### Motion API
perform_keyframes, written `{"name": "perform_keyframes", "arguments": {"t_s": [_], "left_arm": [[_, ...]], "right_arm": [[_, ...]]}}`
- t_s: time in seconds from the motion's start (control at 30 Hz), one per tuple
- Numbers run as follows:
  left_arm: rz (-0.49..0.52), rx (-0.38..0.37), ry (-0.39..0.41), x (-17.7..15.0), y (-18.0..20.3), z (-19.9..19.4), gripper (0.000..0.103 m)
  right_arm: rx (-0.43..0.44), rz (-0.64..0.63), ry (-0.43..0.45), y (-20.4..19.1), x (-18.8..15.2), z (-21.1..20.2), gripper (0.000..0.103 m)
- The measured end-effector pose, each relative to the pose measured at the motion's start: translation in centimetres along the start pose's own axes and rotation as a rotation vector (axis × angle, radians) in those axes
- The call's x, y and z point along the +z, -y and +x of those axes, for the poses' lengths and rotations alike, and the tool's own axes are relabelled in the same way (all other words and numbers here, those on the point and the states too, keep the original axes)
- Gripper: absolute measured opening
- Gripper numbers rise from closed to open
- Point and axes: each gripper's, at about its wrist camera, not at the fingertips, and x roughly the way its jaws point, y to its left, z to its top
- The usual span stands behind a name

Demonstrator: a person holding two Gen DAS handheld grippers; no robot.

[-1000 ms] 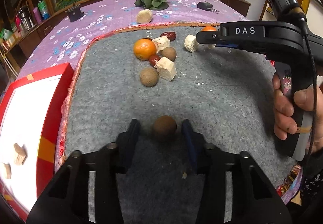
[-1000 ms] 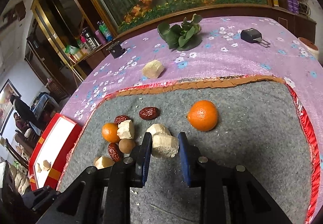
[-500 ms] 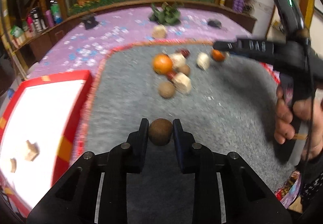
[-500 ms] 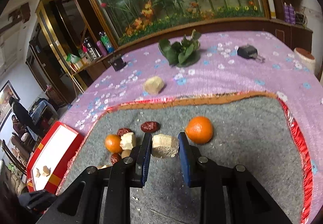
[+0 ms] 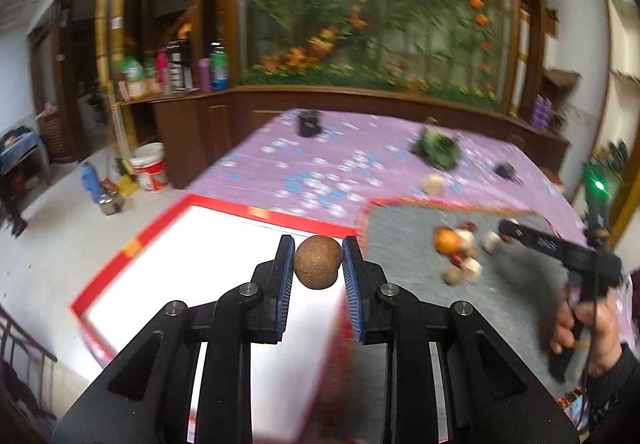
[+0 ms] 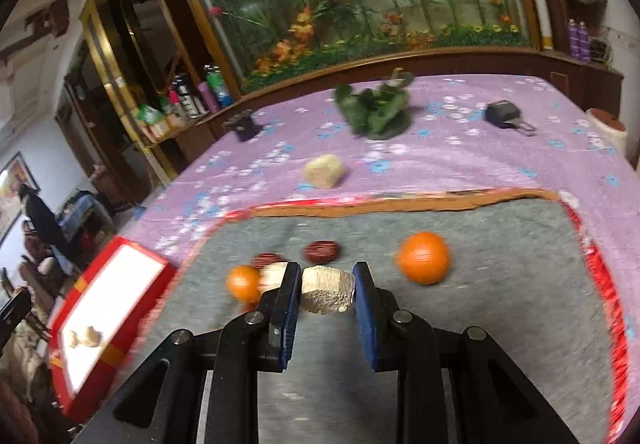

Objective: Organize fruits
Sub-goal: 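Carry both items into the white tray and open both tools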

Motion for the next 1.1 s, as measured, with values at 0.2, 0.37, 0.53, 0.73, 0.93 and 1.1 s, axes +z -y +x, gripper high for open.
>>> {"name": "perform_keyframes", "arguments": {"t_s": [0.2,0.37,0.53,0.73,0.93,1.1], "left_arm": [[-0.078,0.094,-0.010,-0.3,-5.0,0.3,0.023],[-0.127,0.144,-0.030,-1.5,-8.5,0.5,0.023],[-0.156,0.170,-0.067,-2.7,-10.6,1.6,0.023],[-0.146,0.174,-0.120,-4.2,-11.2,3.1,0.023],[-0.127,0.164,-0.189,-4.9,-11.2,4.8,0.023],[-0.121,0.179,-0.209,-4.9,-10.6,5.2,0.044]], "right_arm": [[0.167,-0.089,-0.060,-8.4,-0.6,1.1,0.026],[0.301,-0.189,-0.138,-16.5,-2.0,3.1,0.025],[0.366,-0.280,-0.185,-22.3,-3.9,4.3,0.025],[0.377,-0.365,-0.257,-25.8,-6.9,6.2,0.025],[0.380,-0.413,-0.343,-26.7,-8.5,7.8,0.025],[0.399,-0.402,-0.367,-26.2,-8.1,7.8,0.036]]}}
